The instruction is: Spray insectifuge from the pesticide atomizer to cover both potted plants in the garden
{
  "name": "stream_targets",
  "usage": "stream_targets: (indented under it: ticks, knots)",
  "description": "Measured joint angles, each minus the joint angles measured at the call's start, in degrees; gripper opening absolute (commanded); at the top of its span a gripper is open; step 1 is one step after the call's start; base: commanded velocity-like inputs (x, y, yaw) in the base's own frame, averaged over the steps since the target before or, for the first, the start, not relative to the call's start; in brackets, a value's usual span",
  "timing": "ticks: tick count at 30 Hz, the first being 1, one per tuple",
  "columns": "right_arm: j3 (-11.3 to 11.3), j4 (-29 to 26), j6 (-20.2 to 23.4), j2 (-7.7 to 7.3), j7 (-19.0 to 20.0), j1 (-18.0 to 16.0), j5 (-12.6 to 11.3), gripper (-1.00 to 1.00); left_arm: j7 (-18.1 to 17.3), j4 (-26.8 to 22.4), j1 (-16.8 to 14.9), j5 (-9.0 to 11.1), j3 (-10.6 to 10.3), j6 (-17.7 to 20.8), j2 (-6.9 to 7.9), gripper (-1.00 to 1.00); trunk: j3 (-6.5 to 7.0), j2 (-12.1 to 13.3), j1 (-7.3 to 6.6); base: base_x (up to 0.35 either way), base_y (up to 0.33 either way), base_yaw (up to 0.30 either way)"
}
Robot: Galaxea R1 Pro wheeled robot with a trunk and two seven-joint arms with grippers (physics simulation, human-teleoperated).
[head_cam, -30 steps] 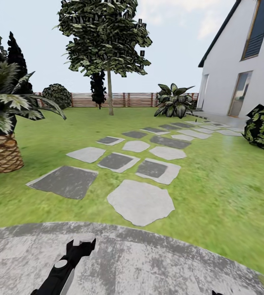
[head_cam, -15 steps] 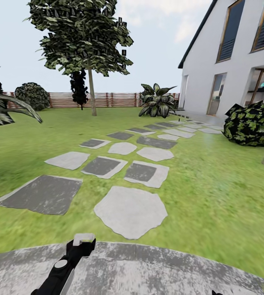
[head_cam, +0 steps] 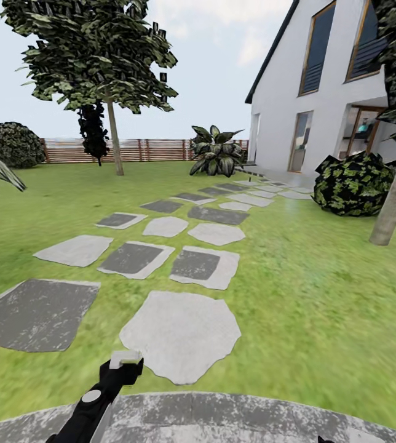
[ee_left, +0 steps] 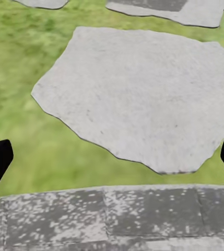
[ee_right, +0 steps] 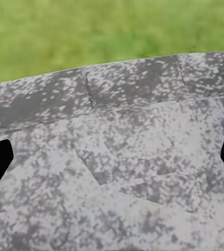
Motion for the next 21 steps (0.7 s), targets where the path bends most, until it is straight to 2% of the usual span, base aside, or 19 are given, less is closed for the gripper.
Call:
stream_targets:
  ticks: [21]
  knots:
    - [0.08,0.00,0.00,0.00,0.11,0.00,0.37,1.00,0.00,0.00,0.02,0.00,0.00,0.00,0.00,1.00,0.00,0.00,0.00,0.332,0.000,-0.002]
